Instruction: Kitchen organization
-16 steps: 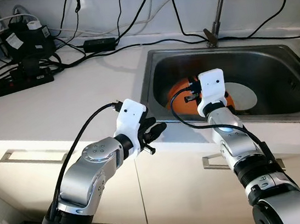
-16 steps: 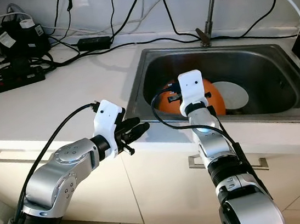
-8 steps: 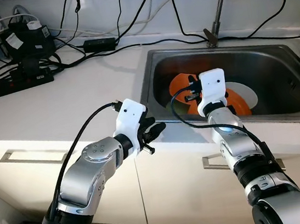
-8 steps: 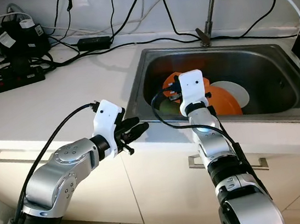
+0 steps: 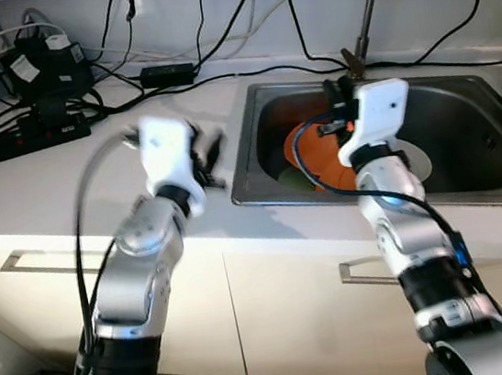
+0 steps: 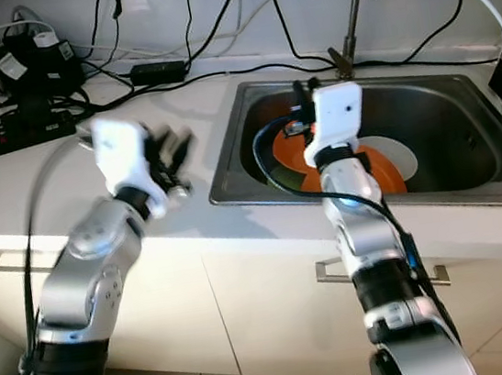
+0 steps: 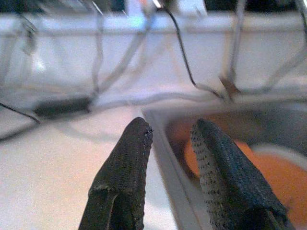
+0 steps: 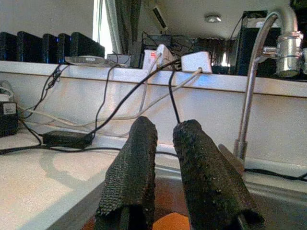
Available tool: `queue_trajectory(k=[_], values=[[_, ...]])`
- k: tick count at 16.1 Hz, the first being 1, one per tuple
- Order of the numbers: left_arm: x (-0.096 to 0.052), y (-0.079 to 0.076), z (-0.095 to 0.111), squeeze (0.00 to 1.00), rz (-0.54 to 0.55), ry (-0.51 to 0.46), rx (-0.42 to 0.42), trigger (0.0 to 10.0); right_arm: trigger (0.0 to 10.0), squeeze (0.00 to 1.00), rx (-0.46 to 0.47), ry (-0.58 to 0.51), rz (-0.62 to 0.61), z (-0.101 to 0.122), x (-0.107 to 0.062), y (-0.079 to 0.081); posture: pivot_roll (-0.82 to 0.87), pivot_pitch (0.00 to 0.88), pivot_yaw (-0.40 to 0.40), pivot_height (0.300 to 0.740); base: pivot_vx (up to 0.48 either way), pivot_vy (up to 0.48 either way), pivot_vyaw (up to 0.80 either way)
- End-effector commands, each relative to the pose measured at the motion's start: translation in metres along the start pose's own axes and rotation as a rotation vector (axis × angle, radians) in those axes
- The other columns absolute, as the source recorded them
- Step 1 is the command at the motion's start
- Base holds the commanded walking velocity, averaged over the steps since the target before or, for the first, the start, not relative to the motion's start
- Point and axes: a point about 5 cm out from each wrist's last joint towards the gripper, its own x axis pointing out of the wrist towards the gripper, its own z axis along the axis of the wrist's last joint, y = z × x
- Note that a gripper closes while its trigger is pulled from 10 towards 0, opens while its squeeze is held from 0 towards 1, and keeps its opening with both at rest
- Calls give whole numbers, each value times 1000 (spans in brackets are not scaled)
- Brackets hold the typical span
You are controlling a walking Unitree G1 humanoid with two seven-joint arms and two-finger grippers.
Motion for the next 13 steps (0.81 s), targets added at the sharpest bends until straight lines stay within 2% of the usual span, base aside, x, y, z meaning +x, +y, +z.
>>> queue_trajectory(k=[1, 2, 6, 9, 13], values=[[-1, 10, 0, 0, 96, -42, 37, 10000, 10000, 0, 10, 24, -20, -7, -10, -8, 48, 10, 16, 740, 0, 0, 0], [-2, 14, -1, 0, 131, -54, 45, 10000, 10000, 0, -11, 40, -20, -12, -16, -10, 48, 9, 15, 740, 0, 0, 0], [-10, 32, -14, 0, 248, -82, 91, 10000, 10000, 0, 8, 72, -51, -20, -38, -20, 35, 11, 21, 740, 0, 0, 0], [-14, 36, -21, 0, 284, -73, 101, 10000, 10000, 0, 3, 76, -75, -20, -41, -25, 24, 10, 20, 740, 0, 0, 0], [-13, 33, -23, 0, 275, -86, 124, 10000, 10000, 0, 16, 58, -62, -14, -36, -21, 20, 5, 19, 740, 0, 0, 0]])
